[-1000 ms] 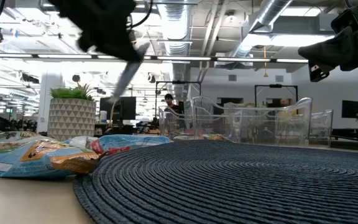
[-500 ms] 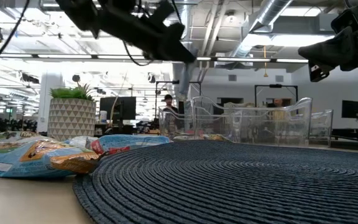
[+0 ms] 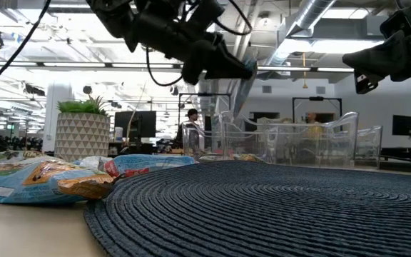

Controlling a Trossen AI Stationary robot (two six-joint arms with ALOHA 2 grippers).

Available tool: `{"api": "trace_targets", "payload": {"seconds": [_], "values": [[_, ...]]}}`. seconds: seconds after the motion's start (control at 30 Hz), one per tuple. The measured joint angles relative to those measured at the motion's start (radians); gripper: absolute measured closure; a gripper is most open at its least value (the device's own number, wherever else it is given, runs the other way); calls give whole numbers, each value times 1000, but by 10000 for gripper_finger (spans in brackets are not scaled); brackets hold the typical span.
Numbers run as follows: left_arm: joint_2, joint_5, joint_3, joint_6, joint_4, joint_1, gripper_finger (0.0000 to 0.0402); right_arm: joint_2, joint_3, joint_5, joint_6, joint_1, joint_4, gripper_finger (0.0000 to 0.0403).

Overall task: Pick and place Granola Bars by type
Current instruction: Put the yellow granola bar into the bottom transparent bin

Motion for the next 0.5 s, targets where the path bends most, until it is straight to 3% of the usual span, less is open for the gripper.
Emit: {"api": "trace_targets", "payload": {"seconds": [0.2,0.5], "values": [[0,31,0,46,-121,2,306,0,0,0,0,0,0,403],[0,-53,2,-173,-135,4,295,0,0,0,0,0,0,403]]}}
